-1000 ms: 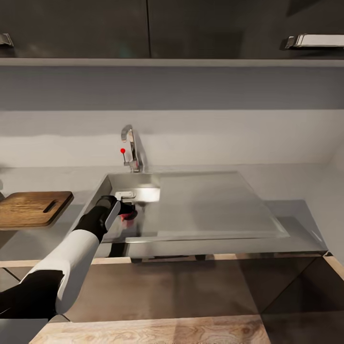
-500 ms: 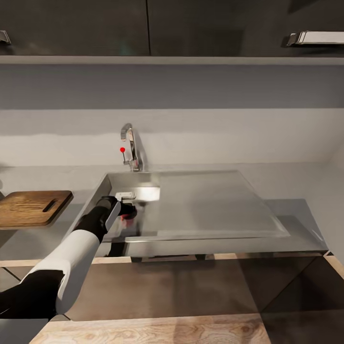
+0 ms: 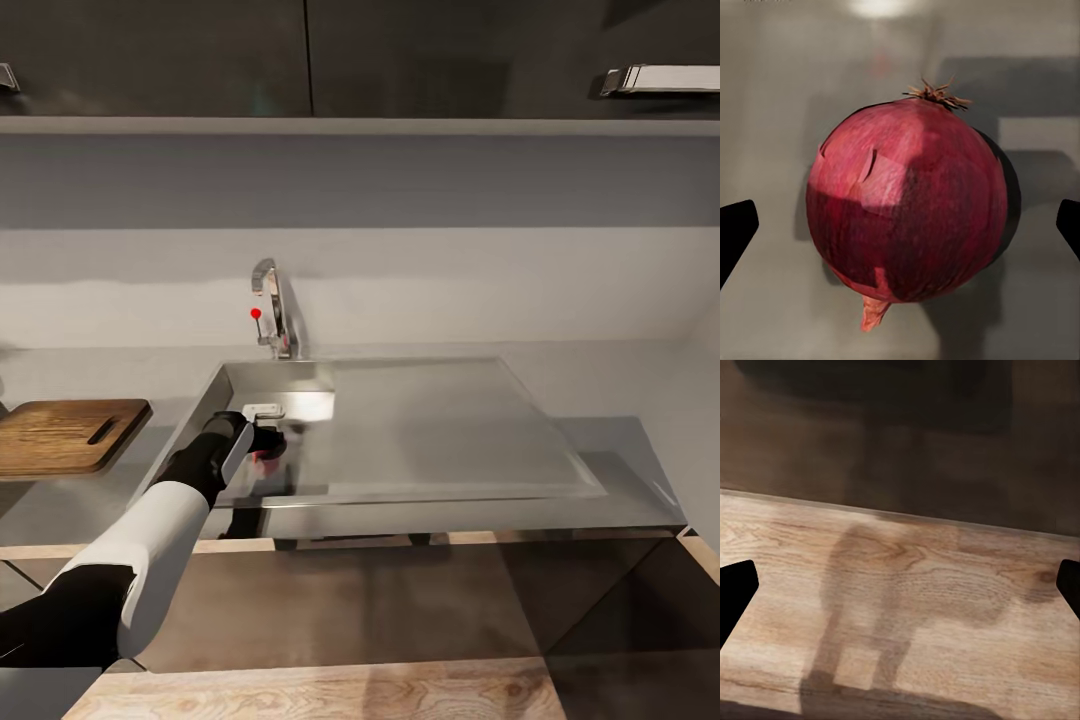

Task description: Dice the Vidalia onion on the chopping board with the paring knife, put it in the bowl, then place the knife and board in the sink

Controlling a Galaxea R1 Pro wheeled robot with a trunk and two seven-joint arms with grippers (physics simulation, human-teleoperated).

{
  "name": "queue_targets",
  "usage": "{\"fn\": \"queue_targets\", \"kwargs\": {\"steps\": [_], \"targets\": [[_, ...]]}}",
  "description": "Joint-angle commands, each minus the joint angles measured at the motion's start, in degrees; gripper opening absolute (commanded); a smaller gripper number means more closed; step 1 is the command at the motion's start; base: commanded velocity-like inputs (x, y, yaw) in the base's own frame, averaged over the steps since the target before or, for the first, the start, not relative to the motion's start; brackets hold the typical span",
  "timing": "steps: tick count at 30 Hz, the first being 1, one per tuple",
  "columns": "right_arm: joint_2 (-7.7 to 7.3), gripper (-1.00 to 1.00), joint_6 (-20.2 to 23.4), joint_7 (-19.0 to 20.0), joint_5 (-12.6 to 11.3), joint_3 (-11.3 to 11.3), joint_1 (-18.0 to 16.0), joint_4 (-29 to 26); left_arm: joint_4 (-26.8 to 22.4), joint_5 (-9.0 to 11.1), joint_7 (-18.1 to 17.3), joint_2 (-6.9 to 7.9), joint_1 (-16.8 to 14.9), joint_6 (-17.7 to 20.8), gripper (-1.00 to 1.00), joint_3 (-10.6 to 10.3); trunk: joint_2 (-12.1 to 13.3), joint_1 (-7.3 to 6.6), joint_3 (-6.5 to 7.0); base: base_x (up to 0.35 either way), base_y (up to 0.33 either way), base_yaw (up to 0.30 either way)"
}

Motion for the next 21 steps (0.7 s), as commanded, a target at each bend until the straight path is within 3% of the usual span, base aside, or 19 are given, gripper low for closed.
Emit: {"fn": "queue_targets", "kwargs": {"steps": [1,21], "targets": [[0.00,1.00,-0.04,-0.62,0.56,0.13,-0.04,0.04,-0.07,0.39,0.37,0.00,-0.02,0.24,1.00,-0.07,-0.03,0.00,-0.05,0.000,0.000,0.000],[0.00,1.00,-0.04,-0.62,0.56,0.15,-0.02,0.05,0.02,0.38,0.37,-0.01,-0.02,0.24,1.00,-0.07,-0.03,0.00,-0.05,0.051,0.000,0.000]]}}
